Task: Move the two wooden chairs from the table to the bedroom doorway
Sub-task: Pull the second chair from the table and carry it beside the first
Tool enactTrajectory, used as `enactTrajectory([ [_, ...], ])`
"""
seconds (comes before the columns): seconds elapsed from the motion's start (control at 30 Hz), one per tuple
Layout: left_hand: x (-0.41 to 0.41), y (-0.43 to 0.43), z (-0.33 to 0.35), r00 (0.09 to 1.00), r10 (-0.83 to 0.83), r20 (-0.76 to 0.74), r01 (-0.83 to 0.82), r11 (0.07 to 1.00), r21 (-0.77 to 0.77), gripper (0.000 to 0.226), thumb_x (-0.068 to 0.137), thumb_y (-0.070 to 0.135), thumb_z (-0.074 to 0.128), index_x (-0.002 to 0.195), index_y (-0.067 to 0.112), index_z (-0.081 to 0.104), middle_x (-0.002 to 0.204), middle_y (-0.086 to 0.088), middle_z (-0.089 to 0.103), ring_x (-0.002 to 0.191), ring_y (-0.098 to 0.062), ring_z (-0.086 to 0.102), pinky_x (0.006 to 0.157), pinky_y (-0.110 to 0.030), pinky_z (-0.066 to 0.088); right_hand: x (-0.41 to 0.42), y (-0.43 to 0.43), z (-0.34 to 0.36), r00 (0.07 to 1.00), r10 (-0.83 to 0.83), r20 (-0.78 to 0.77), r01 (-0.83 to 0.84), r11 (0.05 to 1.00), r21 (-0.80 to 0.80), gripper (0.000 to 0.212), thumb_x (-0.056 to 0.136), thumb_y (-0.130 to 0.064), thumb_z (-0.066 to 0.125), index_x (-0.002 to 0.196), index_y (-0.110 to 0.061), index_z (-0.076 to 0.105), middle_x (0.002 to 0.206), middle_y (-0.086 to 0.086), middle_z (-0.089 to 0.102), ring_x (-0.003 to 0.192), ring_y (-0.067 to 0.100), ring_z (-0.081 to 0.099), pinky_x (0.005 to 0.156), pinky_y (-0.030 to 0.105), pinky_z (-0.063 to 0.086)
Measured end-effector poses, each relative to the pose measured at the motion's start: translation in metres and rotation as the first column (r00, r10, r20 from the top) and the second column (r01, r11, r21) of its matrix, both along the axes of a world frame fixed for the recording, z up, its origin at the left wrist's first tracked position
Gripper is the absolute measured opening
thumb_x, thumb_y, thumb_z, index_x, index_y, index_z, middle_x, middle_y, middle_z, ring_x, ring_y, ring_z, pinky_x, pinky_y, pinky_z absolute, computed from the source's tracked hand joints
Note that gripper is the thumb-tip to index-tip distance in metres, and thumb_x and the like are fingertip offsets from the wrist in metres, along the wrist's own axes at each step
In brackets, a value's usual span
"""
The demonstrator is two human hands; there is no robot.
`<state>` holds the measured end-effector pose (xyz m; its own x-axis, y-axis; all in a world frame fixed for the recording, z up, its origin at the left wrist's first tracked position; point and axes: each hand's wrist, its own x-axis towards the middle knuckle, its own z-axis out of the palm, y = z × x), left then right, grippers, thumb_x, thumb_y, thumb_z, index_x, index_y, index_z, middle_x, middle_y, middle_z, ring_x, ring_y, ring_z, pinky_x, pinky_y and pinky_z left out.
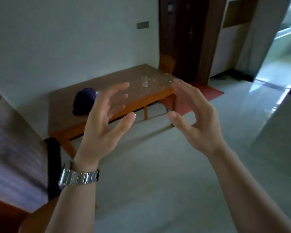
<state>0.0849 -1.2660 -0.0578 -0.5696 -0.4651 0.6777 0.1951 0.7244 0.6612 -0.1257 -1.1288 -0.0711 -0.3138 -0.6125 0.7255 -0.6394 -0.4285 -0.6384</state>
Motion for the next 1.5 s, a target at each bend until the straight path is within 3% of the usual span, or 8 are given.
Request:
enactTrajectory([
  [0.2, -0.164, 0.014, 0.01, 0.99, -0.135, 0.041, 0.133, 0.99, 0.041, 0.059, 0.092, 0.055, 0.074, 0.145, 0.038, 0.051, 0.15, -0.01, 0.053, 0.137, -0.027, 0.058, 0.106, -0.042, 0.052, -0.151, 0.048, 0.005, 0.985, -0.169, 0.028, 0.17, 0.985, -0.016, 0.071, 0.095, -0.057, 0.064, 0.147, -0.011, 0.051, 0.148, 0.0, 0.057, 0.139, 0.016, 0.052, 0.112, 0.05, 0.045],
  [0.4, -0.305, -0.013, -0.012, 0.978, -0.208, 0.003, 0.207, 0.975, 0.075, 0.06, 0.092, 0.052, 0.075, 0.144, 0.032, 0.052, 0.147, -0.013, 0.055, 0.135, -0.031, 0.058, 0.107, -0.04, 0.052, -0.285, 0.038, -0.013, 0.973, -0.224, 0.049, 0.224, 0.975, 0.004, 0.071, 0.093, -0.061, 0.063, 0.148, -0.017, 0.049, 0.149, 0.001, 0.057, 0.14, 0.017, 0.052, 0.112, 0.052, 0.045],
  [0.63, -0.517, -0.047, -0.018, 0.963, -0.267, -0.023, 0.268, 0.962, 0.058, 0.052, 0.093, 0.041, 0.074, 0.14, 0.03, 0.055, 0.149, -0.01, 0.054, 0.136, -0.03, 0.058, 0.106, -0.043, 0.055, -0.465, 0.001, -0.001, 0.961, -0.271, -0.049, 0.275, 0.958, 0.085, 0.072, 0.091, -0.066, 0.061, 0.147, -0.024, 0.048, 0.148, -0.007, 0.056, 0.137, 0.016, 0.054, 0.112, 0.052, 0.045],
  [0.73, -0.61, -0.054, -0.001, 0.946, -0.323, -0.008, 0.323, 0.946, 0.024, 0.05, 0.093, 0.036, 0.073, 0.138, 0.037, 0.052, 0.149, -0.004, 0.053, 0.136, -0.024, 0.058, 0.105, -0.034, 0.056, -0.541, -0.004, 0.009, 0.948, -0.314, -0.06, 0.318, 0.944, 0.088, 0.073, 0.092, -0.063, 0.061, 0.149, -0.019, 0.047, 0.15, -0.004, 0.056, 0.138, 0.015, 0.053, 0.113, 0.046, 0.044],
  [0.9, -0.751, -0.07, -0.002, 0.91, -0.413, 0.027, 0.413, 0.911, 0.003, 0.051, 0.094, 0.041, 0.074, 0.14, 0.038, 0.051, 0.151, 0.001, 0.051, 0.141, -0.025, 0.055, 0.108, -0.035, 0.054, -0.669, -0.015, -0.001, 0.925, -0.379, -0.029, 0.38, 0.922, 0.069, 0.065, 0.092, -0.043, 0.064, 0.148, -0.017, 0.046, 0.148, 0.0, 0.057, 0.136, 0.017, 0.055, 0.112, 0.044, 0.045],
  [1.13, -0.93, -0.106, -0.023, 0.938, -0.341, 0.065, 0.342, 0.94, 0.002, 0.053, 0.092, 0.035, 0.075, 0.139, 0.039, 0.051, 0.15, -0.003, 0.052, 0.139, -0.022, 0.056, 0.107, -0.032, 0.054, -0.867, -0.056, -0.028, 0.943, -0.332, -0.001, 0.331, 0.941, 0.067, 0.07, 0.092, -0.062, 0.06, 0.149, -0.022, 0.047, 0.149, -0.008, 0.055, 0.136, 0.014, 0.054, 0.11, 0.045, 0.047],
  [1.37, -1.069, -0.158, 0.011, 0.991, -0.132, -0.027, 0.132, 0.991, 0.006, 0.052, 0.091, 0.037, 0.075, 0.138, 0.04, 0.052, 0.145, 0.009, 0.055, 0.137, -0.024, 0.058, 0.108, -0.043, 0.054, -1.044, -0.138, 0.002, 0.992, -0.126, -0.019, 0.127, 0.989, 0.081, 0.065, 0.092, -0.05, 0.067, 0.149, -0.025, 0.047, 0.149, -0.007, 0.055, 0.137, 0.012, 0.054, 0.111, 0.041, 0.047],
  [1.5, -1.12, -0.193, 0.01, 0.999, -0.033, -0.011, 0.033, 0.999, 0.011, 0.053, 0.09, 0.032, 0.075, 0.137, 0.04, 0.051, 0.144, 0.008, 0.055, 0.136, -0.024, 0.059, 0.108, -0.042, 0.054, -1.11, -0.196, 0.002, 1.0, -0.021, -0.018, 0.022, 0.997, 0.069, 0.065, 0.091, -0.042, 0.07, 0.149, -0.021, 0.048, 0.147, -0.003, 0.057, 0.136, 0.016, 0.054, 0.11, 0.049, 0.047],
])
